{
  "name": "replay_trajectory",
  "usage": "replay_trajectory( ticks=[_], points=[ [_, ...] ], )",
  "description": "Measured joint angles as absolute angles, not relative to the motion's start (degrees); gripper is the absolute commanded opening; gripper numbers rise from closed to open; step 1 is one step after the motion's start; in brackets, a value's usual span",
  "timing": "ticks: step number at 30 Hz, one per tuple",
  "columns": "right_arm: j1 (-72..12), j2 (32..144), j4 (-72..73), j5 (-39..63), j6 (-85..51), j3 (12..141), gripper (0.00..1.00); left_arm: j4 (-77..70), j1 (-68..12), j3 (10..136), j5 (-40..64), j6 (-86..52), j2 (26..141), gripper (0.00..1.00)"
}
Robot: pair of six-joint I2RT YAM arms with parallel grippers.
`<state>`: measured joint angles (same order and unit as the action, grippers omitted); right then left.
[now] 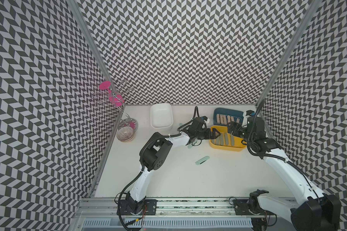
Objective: Place the fruit knives into the storage box by color
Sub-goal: Move the storage box to the center of the board.
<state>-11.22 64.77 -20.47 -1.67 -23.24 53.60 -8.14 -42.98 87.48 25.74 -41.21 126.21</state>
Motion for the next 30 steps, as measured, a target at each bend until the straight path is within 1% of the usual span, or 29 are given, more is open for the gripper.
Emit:
replay_trajectory(
  ticks=[8,10,13,16,18,21,26,30],
  points=[
    [-11.03,64.40,-20.97,-0.34,-23.68,53.60,0.87,-6.39,-43.94,90.52,27.16,-39.09,127.00,1.00],
    [-11.00,64.40,-20.97,0.60,-23.83,53.60,0.87,-4.23,-43.48,89.67,26.68,-36.95,125.05,1.00],
    [-10.98,64.40,-20.14,3.40,-24.10,53.47,0.87,-1.06,-41.71,86.04,25.19,-33.47,118.78,1.00],
    [-10.94,64.40,-18.33,7.57,-25.06,52.47,0.87,0.82,-37.71,82.63,23.29,-30.83,111.18,1.00],
    [-11.05,64.40,-17.21,10.41,-25.93,51.20,0.87,1.50,-33.17,81.41,21.80,-29.56,106.98,1.00],
    [-11.68,64.53,-16.86,13.21,-26.61,49.74,0.87,2.57,-25.50,81.60,18.35,-27.94,104.64,1.00],
    [-13.52,65.36,-17.30,15.38,-26.83,49.28,0.86,9.15,-15.94,86.65,12.64,-25.43,108.92,1.00],
    [-14.79,65.54,-17.50,15.94,-26.83,48.56,0.86,13.45,-12.97,90.63,11.07,-23.59,114.63,1.00]
  ],
)
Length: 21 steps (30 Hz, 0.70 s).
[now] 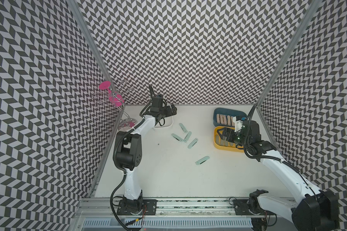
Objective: Place the fruit knives into the storage box by color
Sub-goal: Move the storage box to the center of the board.
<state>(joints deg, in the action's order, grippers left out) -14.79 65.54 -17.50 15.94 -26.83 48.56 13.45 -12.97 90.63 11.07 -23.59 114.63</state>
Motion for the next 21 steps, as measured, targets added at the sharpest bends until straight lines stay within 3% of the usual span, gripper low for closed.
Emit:
replay_trajectory(
  ticks=[12,21],
  points=[
    [-16.91,67.66,-16.58,15.94,-27.07,47.16,0.86,22.92,-12.27,92.75,13.41,-19.97,120.86,1.00],
    [-19.79,71.75,-14.41,15.88,-27.51,47.05,0.86,22.63,-11.70,77.03,14.92,-19.79,111.50,1.00]
  ],
)
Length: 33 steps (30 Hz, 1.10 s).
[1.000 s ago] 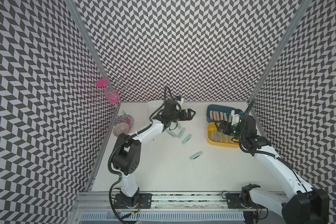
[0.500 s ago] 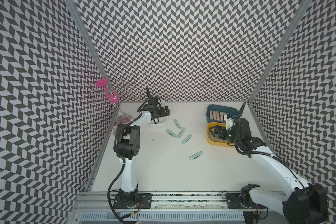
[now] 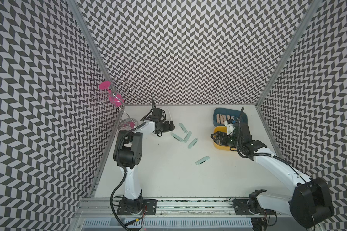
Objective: Place the fruit knives into the storage box by color
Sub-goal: Move the storage box to the center of the board.
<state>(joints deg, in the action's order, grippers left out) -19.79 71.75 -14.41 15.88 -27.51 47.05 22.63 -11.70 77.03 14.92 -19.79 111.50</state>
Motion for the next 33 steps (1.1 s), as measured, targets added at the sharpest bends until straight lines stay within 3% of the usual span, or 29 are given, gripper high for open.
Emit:
replay_trajectory(
  ticks=[11,19,26,33],
  points=[
    [-22.35,75.07,-13.63,15.84,-27.46,47.07,0.85,13.98,-10.09,50.30,18.13,-27.03,88.62,1.00],
    [-22.63,75.09,-13.61,15.62,-27.35,47.07,0.85,10.57,-11.29,35.75,22.59,-34.30,78.54,1.00],
    [-23.57,75.61,-13.23,15.16,-27.24,46.68,0.85,5.89,-17.74,33.41,23.44,-40.99,69.52,1.00],
    [-24.23,75.81,-13.26,14.63,-27.24,46.52,0.85,2.70,-22.44,37.10,23.44,-43.18,77.56,1.00]
  ],
)
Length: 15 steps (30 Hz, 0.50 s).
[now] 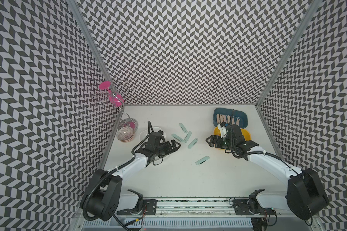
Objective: Place the fruit knives into the storage box by color
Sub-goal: Move the storage box to the center of the board.
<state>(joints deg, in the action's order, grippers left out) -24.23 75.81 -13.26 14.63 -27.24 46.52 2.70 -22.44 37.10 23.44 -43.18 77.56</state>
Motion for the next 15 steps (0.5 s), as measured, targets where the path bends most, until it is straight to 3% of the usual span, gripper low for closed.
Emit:
replay_trajectory(
  ticks=[15],
  points=[
    [-24.43,74.98,-13.85,13.04,-27.27,44.95,0.85,-1.19,-22.22,56.71,21.12,-42.92,95.55,1.00]
  ],
)
